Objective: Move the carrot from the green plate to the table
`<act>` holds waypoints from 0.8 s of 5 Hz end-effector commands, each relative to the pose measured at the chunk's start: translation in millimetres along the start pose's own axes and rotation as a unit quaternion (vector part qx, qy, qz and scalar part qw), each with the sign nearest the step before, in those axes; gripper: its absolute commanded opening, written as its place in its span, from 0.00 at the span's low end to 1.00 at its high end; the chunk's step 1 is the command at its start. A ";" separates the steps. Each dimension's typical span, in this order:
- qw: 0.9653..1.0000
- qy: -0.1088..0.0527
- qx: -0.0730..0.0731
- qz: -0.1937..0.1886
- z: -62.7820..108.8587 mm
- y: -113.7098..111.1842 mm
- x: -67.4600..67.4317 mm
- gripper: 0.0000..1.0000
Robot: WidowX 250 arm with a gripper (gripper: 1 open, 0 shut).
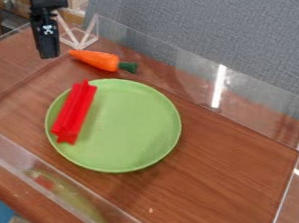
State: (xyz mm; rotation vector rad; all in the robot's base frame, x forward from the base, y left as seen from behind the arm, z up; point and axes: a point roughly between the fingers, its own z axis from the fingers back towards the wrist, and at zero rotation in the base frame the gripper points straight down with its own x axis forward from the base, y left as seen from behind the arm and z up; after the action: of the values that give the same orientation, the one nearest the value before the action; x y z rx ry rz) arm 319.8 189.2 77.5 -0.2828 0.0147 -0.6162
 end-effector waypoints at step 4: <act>0.998 -0.006 0.027 -0.060 -0.3 34.6 61.3 1.00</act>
State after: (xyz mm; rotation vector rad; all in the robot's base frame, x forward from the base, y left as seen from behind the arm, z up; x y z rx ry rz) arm 378.5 181.1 45.8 -0.2952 0.0241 -0.7125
